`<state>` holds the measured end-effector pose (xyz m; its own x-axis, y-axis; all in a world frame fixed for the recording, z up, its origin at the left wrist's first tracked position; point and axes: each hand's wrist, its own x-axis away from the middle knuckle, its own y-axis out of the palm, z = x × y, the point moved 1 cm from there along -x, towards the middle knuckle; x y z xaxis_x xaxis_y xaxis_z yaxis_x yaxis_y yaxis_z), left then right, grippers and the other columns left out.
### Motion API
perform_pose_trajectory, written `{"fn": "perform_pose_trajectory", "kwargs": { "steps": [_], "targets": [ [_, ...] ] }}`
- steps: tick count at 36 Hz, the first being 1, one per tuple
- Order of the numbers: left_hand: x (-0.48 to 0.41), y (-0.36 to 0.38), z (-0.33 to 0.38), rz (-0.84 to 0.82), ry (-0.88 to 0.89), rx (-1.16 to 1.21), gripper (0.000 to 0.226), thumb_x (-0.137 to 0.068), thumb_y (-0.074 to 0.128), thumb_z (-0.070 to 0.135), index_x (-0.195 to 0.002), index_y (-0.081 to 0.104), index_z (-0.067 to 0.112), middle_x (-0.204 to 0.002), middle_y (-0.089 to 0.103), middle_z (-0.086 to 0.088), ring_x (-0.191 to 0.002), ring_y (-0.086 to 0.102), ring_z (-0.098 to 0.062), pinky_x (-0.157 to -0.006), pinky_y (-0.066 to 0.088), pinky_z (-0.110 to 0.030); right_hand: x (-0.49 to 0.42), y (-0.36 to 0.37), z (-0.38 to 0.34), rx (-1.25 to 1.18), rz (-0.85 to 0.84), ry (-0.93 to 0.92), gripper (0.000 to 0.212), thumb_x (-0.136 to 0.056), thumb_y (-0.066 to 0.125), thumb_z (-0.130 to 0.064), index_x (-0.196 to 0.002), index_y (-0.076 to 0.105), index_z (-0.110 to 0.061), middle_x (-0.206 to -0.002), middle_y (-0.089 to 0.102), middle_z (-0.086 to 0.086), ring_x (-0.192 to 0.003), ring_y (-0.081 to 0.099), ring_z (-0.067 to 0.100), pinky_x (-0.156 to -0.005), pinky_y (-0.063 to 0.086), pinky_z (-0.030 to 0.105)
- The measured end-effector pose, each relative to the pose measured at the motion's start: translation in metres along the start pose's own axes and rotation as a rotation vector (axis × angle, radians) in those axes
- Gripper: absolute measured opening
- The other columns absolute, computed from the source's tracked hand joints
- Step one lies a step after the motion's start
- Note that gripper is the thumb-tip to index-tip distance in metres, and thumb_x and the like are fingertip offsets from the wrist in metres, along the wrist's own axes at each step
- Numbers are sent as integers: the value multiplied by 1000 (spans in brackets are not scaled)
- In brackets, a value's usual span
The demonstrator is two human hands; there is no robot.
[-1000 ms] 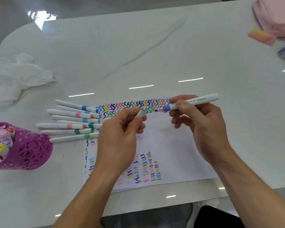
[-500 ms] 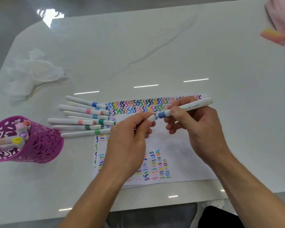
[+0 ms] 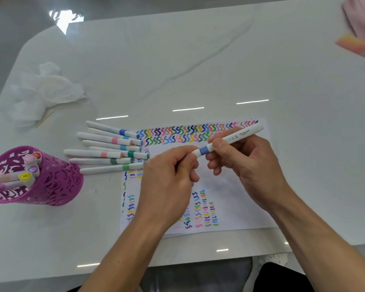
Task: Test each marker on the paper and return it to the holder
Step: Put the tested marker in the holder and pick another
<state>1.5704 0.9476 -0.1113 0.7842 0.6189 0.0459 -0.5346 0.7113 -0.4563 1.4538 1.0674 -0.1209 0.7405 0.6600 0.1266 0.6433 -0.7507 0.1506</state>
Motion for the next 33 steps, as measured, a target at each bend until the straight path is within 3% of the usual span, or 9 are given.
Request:
{"fn": "perform_pose_trajectory", "kwargs": {
  "steps": [6,11,15,18,21,23,27,31,33],
  "targets": [
    [7,6,0,26,8,-66,24,-100,58,20,-93,73,37,-67,65,11,-64,63,-8,-64,56,-36,2,-2,7,-12,-18,51,24,-91,68,-24,-98,73,-2,-80,75,10,-68,70,23,-63,57,30],
    [4,-3,1,30,14,-57,20,-99,59,23,-97,73,38,-74,68,13,-70,67,-6,-66,57,-33,1,-1,10,-23,-57,86,25,-93,69,-29,-102,76,-7,-85,77,13,-72,71,22,-67,57,28],
    [3,-13,5,124,4,59,12,-96,66,25,-96,74,33,-73,70,8,-69,69,-11,-69,59,-39,-1,5,11,29,-59,104,28,-92,73,-40,-94,78,-12,-81,76,10,-66,68,19,-61,56,26],
    [3,-21,8,206,43,104,7,-93,70,27,-93,74,32,-74,70,6,-70,68,-15,-67,59,-36,-2,8,13,134,7,104,35,-82,75,-51,-93,75,-17,-74,75,5,-58,65,13,-55,53,22],
    [5,-31,12,293,118,106,4,-92,72,25,-91,72,29,-76,68,8,-67,62,-10,-62,51,-22,-2,12,16,174,26,97,38,-82,73,-50,-100,72,-18,-71,74,5,-56,63,13,-53,50,22],
    [7,-38,16,363,173,100,3,-90,73,24,-91,70,25,-76,66,9,-67,60,-10,-63,47,-19,-1,12,18,223,51,66,29,-89,73,-45,-99,72,-19,-70,73,3,-55,62,13,-52,49,22],
    [12,-51,20,466,314,16,10,-91,72,23,-93,64,20,-81,62,0,-68,57,-20,-63,49,-36,3,11,19,477,135,-125,16,-98,71,-33,-85,71,-23,-67,70,-6,-56,62,8,-57,50,22],
    [18,-66,21,563,479,-173,10,-96,69,18,-100,68,9,-99,62,-4,-89,60,-12,-75,51,-29,9,20,18,641,117,-296,21,-99,70,-30,-79,65,-26,-64,66,-10,-61,64,12,-58,47,19],
    [21,-73,18,580,513,-180,12,-98,66,15,-106,68,6,-104,66,-3,-97,63,-14,-83,54,-35,11,23,19,687,95,-328,20,-98,69,-31,-81,66,-22,-63,64,-12,-62,63,12,-56,47,20]
  ]
}}
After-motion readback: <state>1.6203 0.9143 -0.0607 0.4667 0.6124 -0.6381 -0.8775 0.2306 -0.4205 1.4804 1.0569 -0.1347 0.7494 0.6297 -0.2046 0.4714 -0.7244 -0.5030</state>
